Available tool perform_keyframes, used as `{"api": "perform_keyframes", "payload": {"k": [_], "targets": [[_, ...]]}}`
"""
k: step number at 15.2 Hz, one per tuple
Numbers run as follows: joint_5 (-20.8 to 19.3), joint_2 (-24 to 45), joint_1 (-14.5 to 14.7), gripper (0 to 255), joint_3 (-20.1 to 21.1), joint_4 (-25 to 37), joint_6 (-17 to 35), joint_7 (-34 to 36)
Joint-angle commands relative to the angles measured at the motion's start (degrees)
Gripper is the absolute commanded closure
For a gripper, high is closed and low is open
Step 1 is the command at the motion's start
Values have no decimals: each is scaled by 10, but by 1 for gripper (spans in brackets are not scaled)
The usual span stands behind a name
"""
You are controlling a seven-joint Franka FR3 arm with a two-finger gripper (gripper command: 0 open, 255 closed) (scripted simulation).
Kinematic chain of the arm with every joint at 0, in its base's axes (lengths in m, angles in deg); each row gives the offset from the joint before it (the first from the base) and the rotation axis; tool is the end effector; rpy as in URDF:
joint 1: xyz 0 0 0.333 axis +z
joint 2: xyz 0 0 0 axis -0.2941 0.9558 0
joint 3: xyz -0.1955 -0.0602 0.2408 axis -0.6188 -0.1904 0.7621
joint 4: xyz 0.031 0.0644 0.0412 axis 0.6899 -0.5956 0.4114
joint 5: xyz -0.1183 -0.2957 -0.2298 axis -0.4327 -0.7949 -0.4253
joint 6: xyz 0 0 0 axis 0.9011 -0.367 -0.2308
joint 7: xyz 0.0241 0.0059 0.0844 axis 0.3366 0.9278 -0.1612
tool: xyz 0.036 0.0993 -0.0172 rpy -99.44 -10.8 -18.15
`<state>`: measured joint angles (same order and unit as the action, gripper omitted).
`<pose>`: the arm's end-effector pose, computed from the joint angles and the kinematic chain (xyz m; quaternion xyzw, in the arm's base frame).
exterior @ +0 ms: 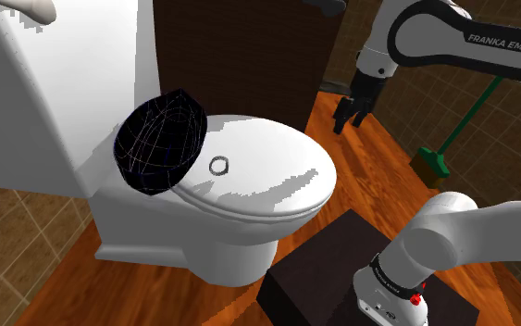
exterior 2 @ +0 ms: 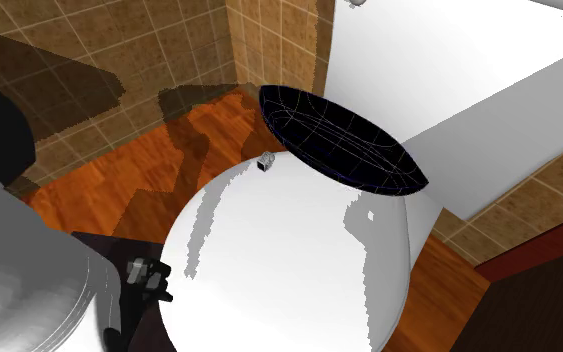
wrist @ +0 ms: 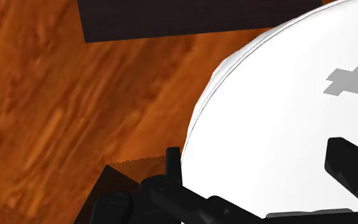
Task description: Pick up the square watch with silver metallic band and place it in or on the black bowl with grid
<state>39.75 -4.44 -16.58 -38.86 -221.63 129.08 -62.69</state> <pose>0.3134 0.0033 0.5775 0.9996 -0.0156 0.0123 0.0212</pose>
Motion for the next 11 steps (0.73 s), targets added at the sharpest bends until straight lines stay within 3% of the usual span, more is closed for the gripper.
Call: {"api": "perform_keyframes", "payload": {"k": [1,11], "targets": [[0,0,0,0,0,0,0,0],[94,71,44,0,104,20,63,132]]}}
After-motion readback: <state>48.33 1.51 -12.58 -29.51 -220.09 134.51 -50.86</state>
